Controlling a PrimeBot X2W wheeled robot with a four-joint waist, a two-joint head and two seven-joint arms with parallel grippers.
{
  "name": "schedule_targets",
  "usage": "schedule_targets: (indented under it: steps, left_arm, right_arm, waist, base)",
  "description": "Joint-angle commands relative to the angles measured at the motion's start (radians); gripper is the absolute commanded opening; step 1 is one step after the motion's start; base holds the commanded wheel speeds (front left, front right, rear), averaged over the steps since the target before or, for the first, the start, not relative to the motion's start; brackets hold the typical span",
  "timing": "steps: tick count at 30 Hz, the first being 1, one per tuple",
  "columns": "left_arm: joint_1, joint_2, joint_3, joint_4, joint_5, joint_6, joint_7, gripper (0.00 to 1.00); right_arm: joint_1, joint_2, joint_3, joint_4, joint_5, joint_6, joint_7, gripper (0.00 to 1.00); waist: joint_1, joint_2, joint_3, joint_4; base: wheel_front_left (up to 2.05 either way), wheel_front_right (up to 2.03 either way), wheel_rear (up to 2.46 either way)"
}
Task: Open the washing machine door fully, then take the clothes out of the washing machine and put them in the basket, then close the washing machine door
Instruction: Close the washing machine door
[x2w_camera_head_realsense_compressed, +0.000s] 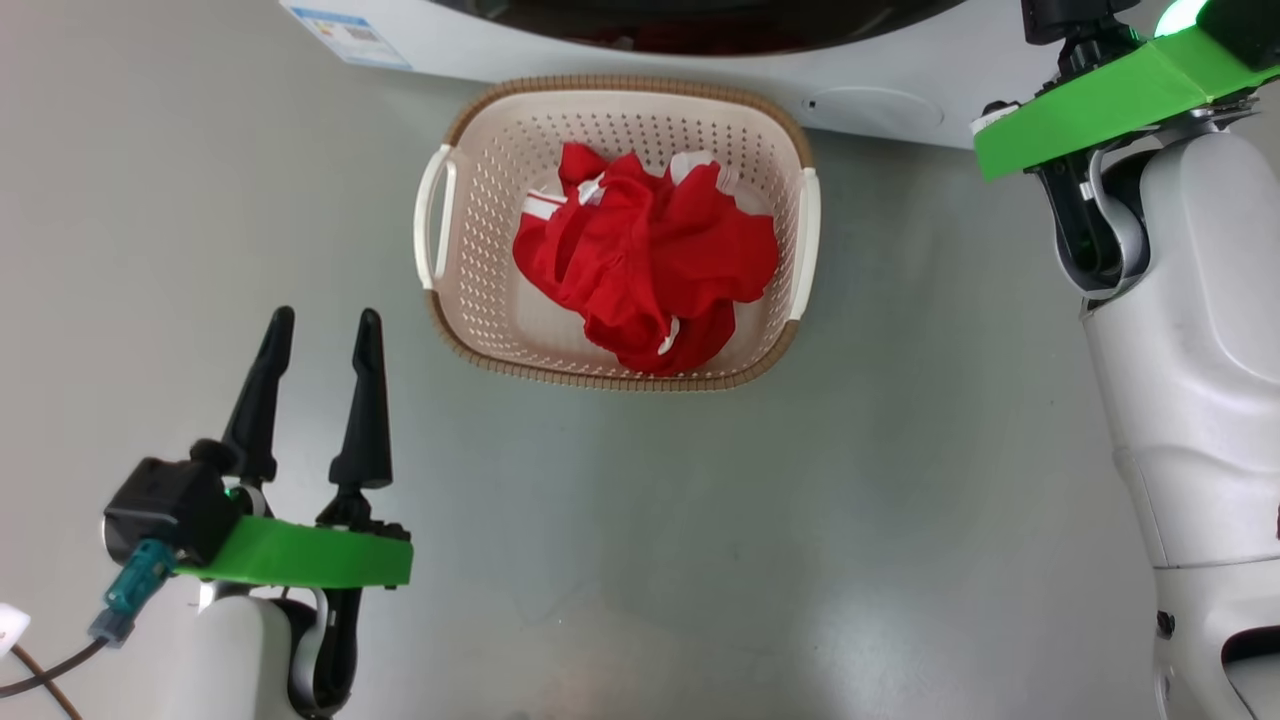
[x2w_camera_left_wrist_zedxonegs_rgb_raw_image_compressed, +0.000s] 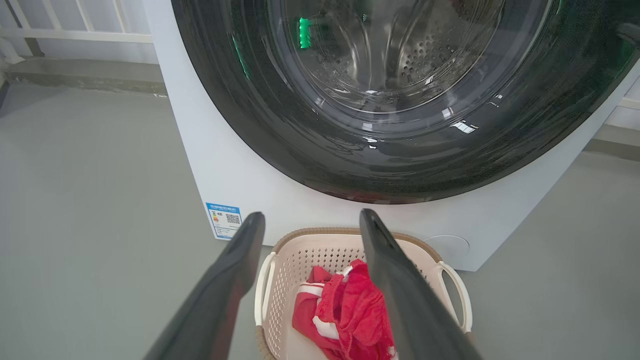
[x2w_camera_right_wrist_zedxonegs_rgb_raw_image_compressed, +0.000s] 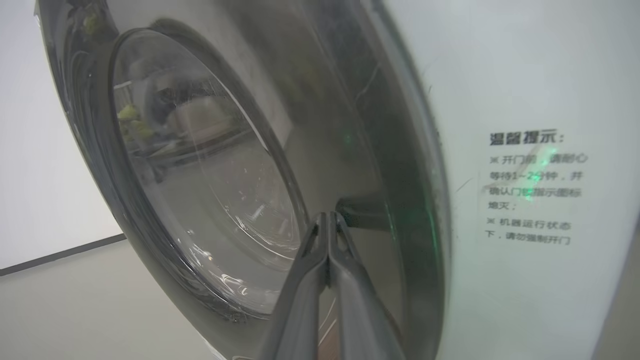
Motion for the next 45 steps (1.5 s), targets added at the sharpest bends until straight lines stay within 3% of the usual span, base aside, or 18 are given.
schedule_targets:
  steps: [1,2,3,6,28,45]
  left_arm:
    - [0.001,0.021,0.029,-0.013,0.005,-0.003,-0.008,1.0]
    - [0.004,0.021,0.028,-0.009,0.007,-0.003,-0.008,1.0]
    - [0.006,0.021,0.027,-0.005,0.009,-0.003,-0.008,1.0]
    - [0.015,0.021,0.027,0.007,0.013,-0.003,-0.008,1.0]
    - [0.113,0.086,0.059,0.079,0.006,-0.003,-0.008,1.0]
    - [0.19,0.122,0.098,0.096,-0.004,-0.003,-0.008,1.0]
  right_arm:
    - [0.022,0.014,0.018,-0.024,0.002,-0.007,-0.005,0.0]
    - [0.037,0.014,0.024,-0.022,0.003,-0.007,-0.005,0.0]
    - [0.054,0.013,0.031,-0.021,0.004,-0.007,-0.005,0.09]
    - [0.106,0.01,0.038,-0.022,0.009,-0.007,-0.005,1.0]
    - [0.494,-0.007,0.039,-0.062,0.035,-0.007,-0.005,1.0]
    - [0.704,-0.014,-0.015,-0.082,0.031,-0.007,-0.005,1.0]
  waist:
    - [0.0,-0.0001,-0.021,-0.008]
    - [0.0,-0.0001,-0.028,-0.011]
    - [0.0,-0.0001,-0.036,-0.014]
    - [0.0,-0.0001,-0.061,-0.025]
    - [0.0,-0.0001,-0.256,-0.158]
    - [0.0,-0.0001,-0.34,-0.235]
  base:
    - [0.0,0.0,0.0]
    - [0.0,0.0,0.0]
    - [0.0,0.0,0.0]
    - [0.0,0.0,0.0]
    - [0.0,0.0,0.0]
    - [0.0,0.0,0.0]
